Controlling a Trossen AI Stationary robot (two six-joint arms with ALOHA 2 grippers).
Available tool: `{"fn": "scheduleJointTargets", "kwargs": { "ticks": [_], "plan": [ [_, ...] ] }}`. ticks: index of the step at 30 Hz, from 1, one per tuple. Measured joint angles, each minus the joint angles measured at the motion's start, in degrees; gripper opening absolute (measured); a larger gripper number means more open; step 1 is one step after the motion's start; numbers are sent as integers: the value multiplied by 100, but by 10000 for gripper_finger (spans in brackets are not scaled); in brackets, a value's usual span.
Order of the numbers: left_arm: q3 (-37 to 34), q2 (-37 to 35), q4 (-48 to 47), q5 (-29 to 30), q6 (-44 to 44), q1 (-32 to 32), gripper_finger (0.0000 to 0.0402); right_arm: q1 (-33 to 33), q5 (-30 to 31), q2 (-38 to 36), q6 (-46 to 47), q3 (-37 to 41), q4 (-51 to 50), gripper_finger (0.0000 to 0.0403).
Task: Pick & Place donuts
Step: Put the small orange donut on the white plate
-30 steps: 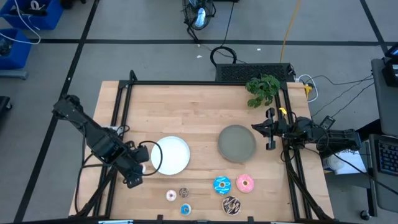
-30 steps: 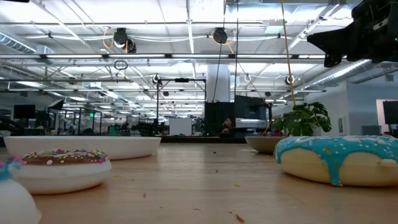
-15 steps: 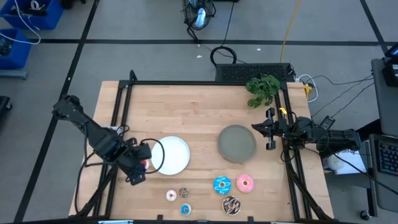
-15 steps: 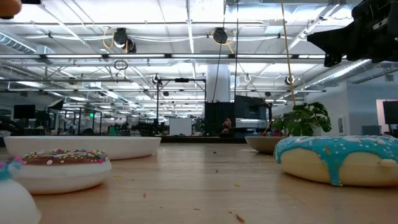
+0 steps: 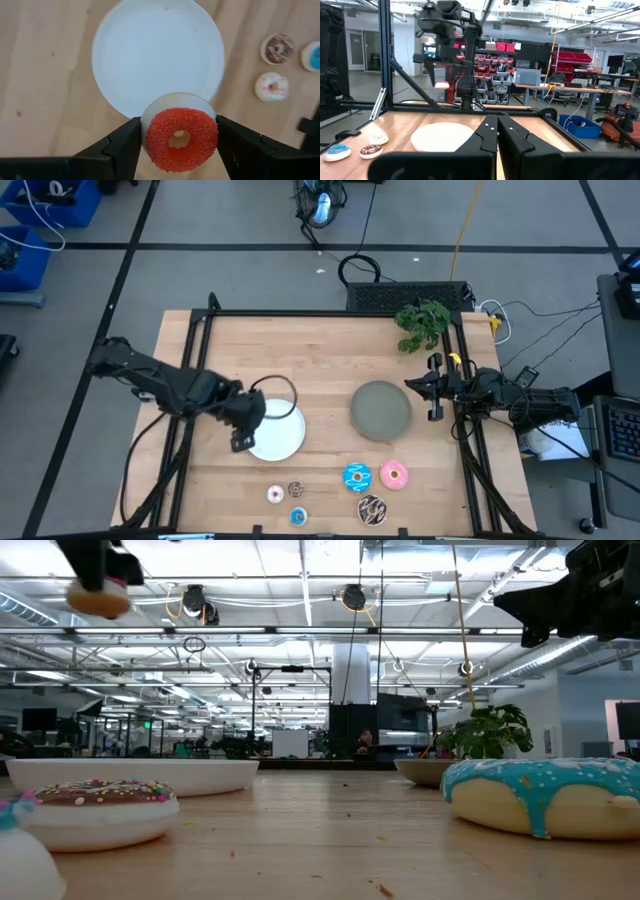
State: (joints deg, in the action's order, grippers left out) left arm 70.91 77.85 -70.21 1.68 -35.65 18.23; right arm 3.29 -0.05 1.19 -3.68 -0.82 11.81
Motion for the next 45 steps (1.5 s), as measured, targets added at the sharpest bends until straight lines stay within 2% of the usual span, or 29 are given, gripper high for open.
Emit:
{"fn": "scheduleJointTargets", "kwargs": {
  "ticks": [6,12,27,35,45],
  "plan": [
    [0,194,89,-195,900,-754,241,-2,0,0,1,1,86,0],
    [-2,257,494,-208,1295,-1158,241,-1,0,1,0,2,82,0],
    [-2,687,536,-177,1293,-1254,241,0,-2,20,38,0,28,0],
    [-2,857,567,-356,1548,-1263,241,-2,-2,22,216,2,33,0],
    [-1,1051,693,-23,1303,-1318,241,-2,-2,24,208,1,15,0]
  ]
}}
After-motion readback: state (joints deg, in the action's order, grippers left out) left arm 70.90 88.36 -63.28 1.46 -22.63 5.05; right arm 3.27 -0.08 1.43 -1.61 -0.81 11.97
